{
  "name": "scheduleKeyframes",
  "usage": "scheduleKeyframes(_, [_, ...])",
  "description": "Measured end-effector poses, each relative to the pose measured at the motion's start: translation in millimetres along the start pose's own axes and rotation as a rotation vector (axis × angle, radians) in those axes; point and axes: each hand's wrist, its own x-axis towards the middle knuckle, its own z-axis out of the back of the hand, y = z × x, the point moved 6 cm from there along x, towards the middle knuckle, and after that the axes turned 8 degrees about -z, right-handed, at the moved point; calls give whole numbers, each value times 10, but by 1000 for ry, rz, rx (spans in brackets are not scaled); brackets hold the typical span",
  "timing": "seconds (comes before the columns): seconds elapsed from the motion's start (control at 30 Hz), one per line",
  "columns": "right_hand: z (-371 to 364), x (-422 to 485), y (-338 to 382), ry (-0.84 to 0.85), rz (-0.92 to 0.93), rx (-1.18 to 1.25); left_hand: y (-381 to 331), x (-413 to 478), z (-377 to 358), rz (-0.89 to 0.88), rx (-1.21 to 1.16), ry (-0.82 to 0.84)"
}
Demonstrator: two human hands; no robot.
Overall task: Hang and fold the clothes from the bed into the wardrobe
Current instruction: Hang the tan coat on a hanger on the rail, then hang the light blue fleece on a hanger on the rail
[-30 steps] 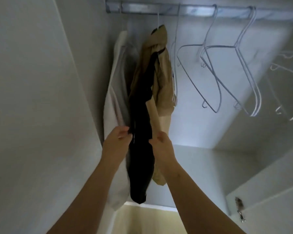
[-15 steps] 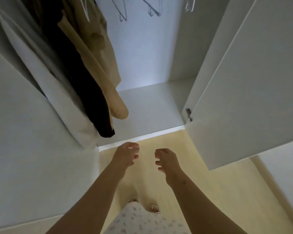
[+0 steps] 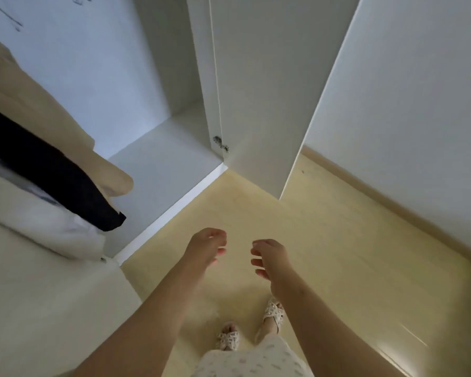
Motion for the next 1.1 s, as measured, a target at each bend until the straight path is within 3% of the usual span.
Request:
scheduleKeyframes(0.3, [1514,-526,-840,-218,-30,343,71,-733,-1571,-153,280,299])
scheduleKeyframes(0.67, [4098,-1578,-2437,-570,-37,710,626,-2313,-4287,-232,462,711])
scheduleKeyframes(0.87, [4784,-1912,-3130,-656,-76,883,1005,-3076,-5189,-232,554,903])
scheduleKeyframes(1.1, [5394,-2016,-3558,-713,-136,1095,1177,-3409,-6024,-247,709,1005])
